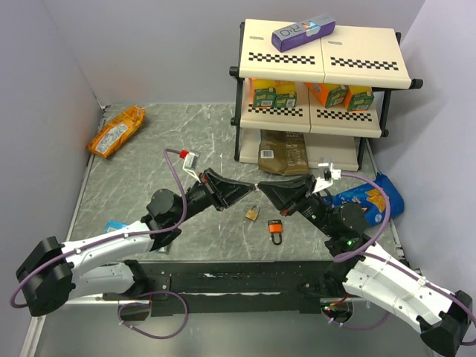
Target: Unlock with the key
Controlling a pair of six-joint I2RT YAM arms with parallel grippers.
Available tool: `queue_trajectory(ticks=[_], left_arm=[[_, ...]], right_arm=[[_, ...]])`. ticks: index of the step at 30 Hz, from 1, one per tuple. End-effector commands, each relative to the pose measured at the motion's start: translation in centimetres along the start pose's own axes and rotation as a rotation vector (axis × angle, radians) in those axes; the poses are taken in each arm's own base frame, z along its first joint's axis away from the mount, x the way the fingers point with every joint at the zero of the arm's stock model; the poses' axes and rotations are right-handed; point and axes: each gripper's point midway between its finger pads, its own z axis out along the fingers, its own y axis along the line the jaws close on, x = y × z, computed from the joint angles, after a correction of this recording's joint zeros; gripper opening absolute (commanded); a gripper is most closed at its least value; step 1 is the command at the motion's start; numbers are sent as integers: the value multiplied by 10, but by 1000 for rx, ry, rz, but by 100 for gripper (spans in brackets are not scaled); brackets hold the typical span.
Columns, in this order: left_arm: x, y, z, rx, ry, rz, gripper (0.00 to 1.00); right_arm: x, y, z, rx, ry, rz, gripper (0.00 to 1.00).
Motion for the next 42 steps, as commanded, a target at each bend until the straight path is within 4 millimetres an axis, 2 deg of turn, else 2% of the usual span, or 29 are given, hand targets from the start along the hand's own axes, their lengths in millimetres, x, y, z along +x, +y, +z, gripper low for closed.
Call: queue_trajectory(ticks=[1, 3, 4, 5, 6, 7, 8, 9, 10, 11, 12, 13, 14, 17, 22, 28, 38, 42], left_arm=[[-14, -18, 1, 15, -19, 88, 1], [-13, -16, -1, -1, 4, 149, 1], [-10, -12, -5, -20, 35, 170, 1], [-7, -7, -7, -27, 64, 236, 1], [-2, -14, -8, 12, 126, 275, 1], [-3, -3, -11, -16, 169, 306, 1], [7, 13, -17, -56, 255, 334, 1], [7, 9, -18, -27, 311, 352, 1], [17, 11, -27, 22, 414, 350, 1], [29, 20, -37, 19, 513, 359, 1], [34, 12, -38, 75, 583, 368, 1], [38, 12, -40, 94, 630, 381, 1], [47, 21, -50, 78, 705, 393, 1], [50, 27, -52, 91, 778, 446, 1], [60, 29, -60, 147, 819, 456, 1], [64, 27, -67, 174, 826, 461, 1], [66, 26, -69, 187, 833, 454, 1], [66, 27, -69, 185, 833, 455, 1]], right_arm=[[-10, 5, 0, -2, -5, -13, 0], [-13, 5, -3, 5, 1, -27, 0], [-6, -1, -5, 30, 40, -46, 1], [-10, 2, -7, 22, 46, -64, 4], [-10, 3, -9, 21, 66, -83, 14], [8, -3, -15, 32, 163, -111, 19], [0, 1, -17, 32, 171, -135, 24], [4, 1, -20, 37, 211, -148, 32], [7, 0, -24, 33, 249, -187, 37], [17, 2, -32, 30, 333, -184, 46], [21, 2, -35, 19, 375, -207, 49], [20, 12, -37, -23, 410, -210, 52], [35, 8, -43, -12, 492, -188, 56], [49, 17, -47, -80, 586, -156, 59], [60, 20, -40, -129, 633, -122, 59], [85, 8, -35, -136, 726, -79, 52], [94, 12, -33, -183, 744, -36, 33], [98, 12, -35, -190, 753, -27, 29]])
